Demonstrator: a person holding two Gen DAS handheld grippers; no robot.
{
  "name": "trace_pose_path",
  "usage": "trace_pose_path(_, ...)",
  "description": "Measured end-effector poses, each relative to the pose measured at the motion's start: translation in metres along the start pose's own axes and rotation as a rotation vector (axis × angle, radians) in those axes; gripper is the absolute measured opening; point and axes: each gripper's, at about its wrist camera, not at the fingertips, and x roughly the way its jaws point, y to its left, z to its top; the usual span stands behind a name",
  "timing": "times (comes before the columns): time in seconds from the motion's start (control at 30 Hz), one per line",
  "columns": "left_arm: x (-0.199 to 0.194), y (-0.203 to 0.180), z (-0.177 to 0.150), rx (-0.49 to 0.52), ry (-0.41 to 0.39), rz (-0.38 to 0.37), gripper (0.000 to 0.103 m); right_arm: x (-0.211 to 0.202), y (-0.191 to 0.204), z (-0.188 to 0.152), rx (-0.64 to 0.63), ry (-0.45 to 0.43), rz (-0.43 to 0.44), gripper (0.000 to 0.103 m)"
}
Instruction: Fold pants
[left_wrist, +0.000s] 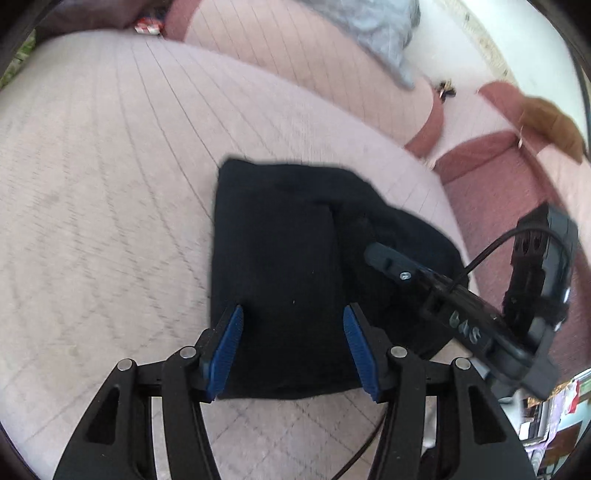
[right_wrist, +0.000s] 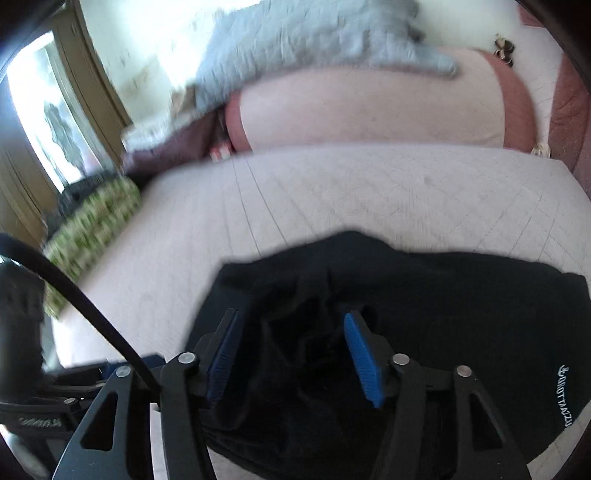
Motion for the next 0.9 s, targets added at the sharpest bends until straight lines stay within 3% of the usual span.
trace_pose_path(0.13, 0.009, -0.003, -0.006, 0.015, -0.015, 0.025, 0.055, -0.014, -0.031, -0.007, 0.120, 0.059, -0.054, 0.004)
trace_pose_path(0.27, 0.010, -0.006, -0.005, 0.040, -0.011, 0.017, 0.057, -0.031, -0.048, -0.020, 0.102, 0.104, -0.260, 0.001)
trace_pose_path(0.33, 0.008, -0.006, -0.004, 0.040, -0.003, 0.013, 0.057, -0.034, -0.058, -0.016, 0.159, 0.079, -0.259, 0.004)
trace_pose_path(0.37, 0.007, -0.007, -0.004, 0.044, 0.001, 0.014, 0.057, -0.040, -0.065, -0.012, 0.210, 0.025, -0.199, 0.005)
trace_pose_path(0.4, 0.007, -0.007, -0.005, 0.049, 0.004, 0.017, 0.057, -0.046, -0.069, -0.008, 0.238, -0.022, -0.144, 0.009)
trace_pose_path(0.5, 0.009, -0.008, -0.007, 0.069, 0.005, 0.029, 0.057, -0.048, -0.062, 0.007, 0.246, -0.119, 0.049, 0.062)
trace_pose_path(0.53, 0.010, -0.009, -0.007, 0.074, 0.004, 0.034, 0.057, -0.044, -0.056, 0.010, 0.228, -0.119, 0.082, 0.063)
trace_pose_path(0.6, 0.013, -0.014, -0.006, 0.088, 0.004, 0.045, 0.057, -0.030, -0.041, 0.010, 0.172, -0.077, 0.085, 0.063)
trace_pose_path(0.67, 0.018, -0.020, -0.004, 0.097, 0.001, 0.055, 0.058, -0.008, -0.028, 0.003, 0.112, 0.009, 0.029, 0.061)
trace_pose_path(0.7, 0.019, -0.021, -0.004, 0.100, 0.000, 0.058, 0.059, 0.001, -0.025, -0.001, 0.099, 0.053, 0.017, 0.043)
trace_pose_path(0.73, 0.019, -0.021, -0.004, 0.101, 0.002, 0.061, 0.059, 0.008, -0.022, -0.002, 0.094, 0.089, 0.024, 0.013)
trace_pose_path(0.9, 0.013, -0.019, -0.004, 0.098, 0.024, 0.049, 0.059, -0.019, -0.026, -0.006, 0.152, 0.050, 0.054, 0.010)
